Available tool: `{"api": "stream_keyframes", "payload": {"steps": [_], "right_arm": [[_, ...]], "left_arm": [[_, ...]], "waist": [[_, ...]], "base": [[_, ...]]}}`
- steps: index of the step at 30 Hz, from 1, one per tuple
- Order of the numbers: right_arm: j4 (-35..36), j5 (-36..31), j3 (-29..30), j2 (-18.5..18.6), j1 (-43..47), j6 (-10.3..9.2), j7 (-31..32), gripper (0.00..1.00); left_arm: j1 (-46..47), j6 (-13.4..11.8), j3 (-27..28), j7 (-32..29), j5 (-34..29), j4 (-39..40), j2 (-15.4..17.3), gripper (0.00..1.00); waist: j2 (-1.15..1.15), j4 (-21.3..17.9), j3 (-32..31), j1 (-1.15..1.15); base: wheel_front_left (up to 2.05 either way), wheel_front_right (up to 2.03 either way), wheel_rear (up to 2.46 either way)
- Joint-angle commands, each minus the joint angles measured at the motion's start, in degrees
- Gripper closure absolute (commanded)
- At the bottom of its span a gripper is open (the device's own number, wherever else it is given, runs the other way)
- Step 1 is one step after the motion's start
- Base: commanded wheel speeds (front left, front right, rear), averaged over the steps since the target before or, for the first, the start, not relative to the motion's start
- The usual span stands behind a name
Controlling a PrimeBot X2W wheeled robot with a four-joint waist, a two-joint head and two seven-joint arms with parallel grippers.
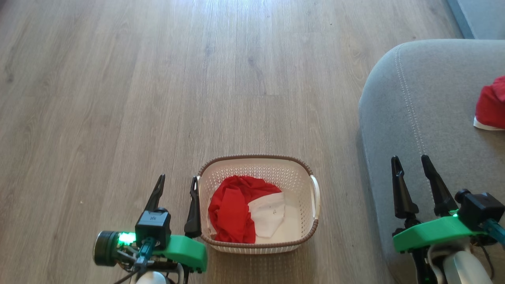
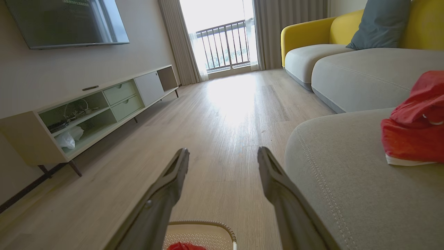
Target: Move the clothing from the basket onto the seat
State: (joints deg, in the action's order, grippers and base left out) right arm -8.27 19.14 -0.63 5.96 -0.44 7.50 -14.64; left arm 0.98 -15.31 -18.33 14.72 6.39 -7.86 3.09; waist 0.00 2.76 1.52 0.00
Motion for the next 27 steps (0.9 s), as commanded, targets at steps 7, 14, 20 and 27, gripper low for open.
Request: {"api": "stream_keyframes", "payload": {"steps": [7, 14, 20, 27], "right_arm": [[1.70, -0.12, -1.18, 0.90, -1.98, -0.01, -0.36, 0.00], [0.41, -0.77, 0.38, 0.89, -2.49, -0.01, -0.36, 0.00], [-0.79, -2.79, 1.50, 1.28, -4.28, -0.01, -0.36, 0.00], [1.08, -3.56, 2.28, 2.41, -8.83, -0.01, -0.36, 0.00]], "left_arm": [[2.71, 0.05, 1.66, 0.28, -0.47, 2.04, -0.21, 0.00], [3.70, 0.77, 0.62, 0.28, -0.41, 1.53, -0.21, 0.00], [6.95, 1.94, -2.21, 0.28, -1.49, -1.35, -0.21, 0.00], [15.89, 3.72, -5.95, 0.28, -3.80, -8.57, -0.21, 0.00]], "waist": [[0.00, 0.07, 0.34, 0.00], [0.00, -0.59, 3.22, 0.00], [0.00, -1.28, 10.50, 0.00], [0.00, -3.37, 24.73, 0.00]], "base": [[0.00, 0.00, 0.00], [0.00, 0.00, 0.00], [0.00, 0.00, 0.00], [0.00, 0.00, 0.00]]}}
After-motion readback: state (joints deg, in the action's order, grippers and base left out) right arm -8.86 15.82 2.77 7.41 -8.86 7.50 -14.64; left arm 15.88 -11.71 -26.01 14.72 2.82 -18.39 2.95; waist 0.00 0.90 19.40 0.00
